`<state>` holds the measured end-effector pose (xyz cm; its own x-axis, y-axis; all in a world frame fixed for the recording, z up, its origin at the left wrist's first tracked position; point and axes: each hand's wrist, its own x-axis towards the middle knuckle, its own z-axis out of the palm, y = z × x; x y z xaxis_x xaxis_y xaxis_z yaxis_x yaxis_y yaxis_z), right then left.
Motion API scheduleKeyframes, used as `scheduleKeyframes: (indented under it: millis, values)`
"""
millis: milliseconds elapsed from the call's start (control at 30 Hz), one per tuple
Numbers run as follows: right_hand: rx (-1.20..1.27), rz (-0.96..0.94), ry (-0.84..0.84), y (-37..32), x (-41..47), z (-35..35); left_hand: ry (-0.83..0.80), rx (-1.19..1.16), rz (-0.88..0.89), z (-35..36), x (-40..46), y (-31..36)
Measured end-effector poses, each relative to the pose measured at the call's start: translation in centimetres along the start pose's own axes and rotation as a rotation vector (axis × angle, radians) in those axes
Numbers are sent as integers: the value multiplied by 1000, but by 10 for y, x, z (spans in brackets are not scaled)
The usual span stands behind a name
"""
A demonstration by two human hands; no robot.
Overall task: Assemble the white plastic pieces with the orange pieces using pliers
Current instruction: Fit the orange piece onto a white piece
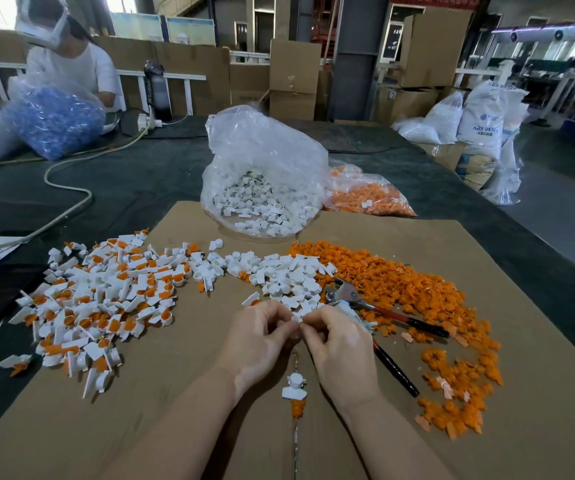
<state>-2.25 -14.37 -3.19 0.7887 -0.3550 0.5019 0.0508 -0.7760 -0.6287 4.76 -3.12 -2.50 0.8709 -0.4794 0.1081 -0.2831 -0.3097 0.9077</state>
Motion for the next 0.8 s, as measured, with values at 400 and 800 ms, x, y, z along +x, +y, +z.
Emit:
scheduleKeyframes:
  millis: [400,800]
  values:
    - [181,32,-50,3,2,-1,3,-135,-36,-6,0,5]
    - [176,17,-53,1,3,-2,-4,-102,-7,-6,0,5]
